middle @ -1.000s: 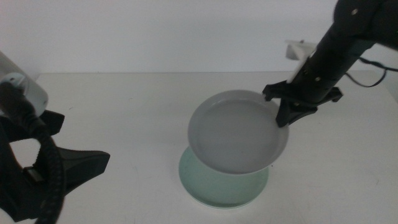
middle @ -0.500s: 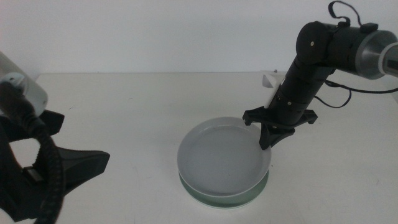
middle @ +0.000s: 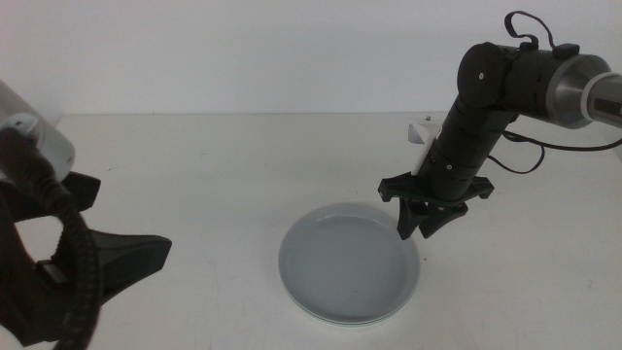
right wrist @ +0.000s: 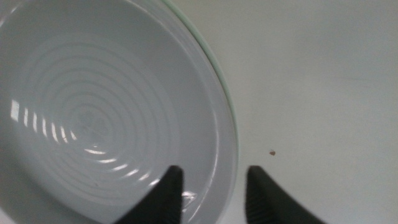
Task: Stack the three bowls on top of each other.
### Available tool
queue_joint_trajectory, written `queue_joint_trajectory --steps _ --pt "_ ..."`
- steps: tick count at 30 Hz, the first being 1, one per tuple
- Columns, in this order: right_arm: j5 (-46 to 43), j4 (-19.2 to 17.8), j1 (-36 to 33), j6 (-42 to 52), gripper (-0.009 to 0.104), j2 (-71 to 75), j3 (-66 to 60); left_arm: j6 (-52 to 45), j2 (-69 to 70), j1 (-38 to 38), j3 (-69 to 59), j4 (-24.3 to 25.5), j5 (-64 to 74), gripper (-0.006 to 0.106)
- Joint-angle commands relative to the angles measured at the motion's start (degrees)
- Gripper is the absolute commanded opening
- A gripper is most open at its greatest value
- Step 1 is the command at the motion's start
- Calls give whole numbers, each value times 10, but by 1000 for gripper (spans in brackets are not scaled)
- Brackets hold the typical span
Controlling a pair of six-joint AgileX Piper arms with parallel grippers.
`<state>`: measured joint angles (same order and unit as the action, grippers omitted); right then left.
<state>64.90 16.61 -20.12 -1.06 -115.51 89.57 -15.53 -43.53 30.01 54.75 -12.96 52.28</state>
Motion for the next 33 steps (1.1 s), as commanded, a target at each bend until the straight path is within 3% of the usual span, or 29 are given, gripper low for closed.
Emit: queue_joint_trajectory --steps 1,5,9,17,22,28,33 --pt "4 6 0 3 38 36 18 2 2 3 15 -6 -41 105" --pt "40 6 3 17 51 49 33 7 0 3 20 -6 -68 105" --pt "93 6 15 41 55 75 72 55 -26 2 44 25 -84 105" --pt "90 -4 74 55 55 168 85 233 -130 2 131 273 -50 105" --pt "87 -33 127 65 55 243 58 262 -159 -2 144 344 -41 105" --pt "7 -35 188 76 55 373 -70 230 -178 -122 144 310 -54 105" --pt "-90 -58 196 95 55 484 -189 127 -177 -216 143 173 -58 105"
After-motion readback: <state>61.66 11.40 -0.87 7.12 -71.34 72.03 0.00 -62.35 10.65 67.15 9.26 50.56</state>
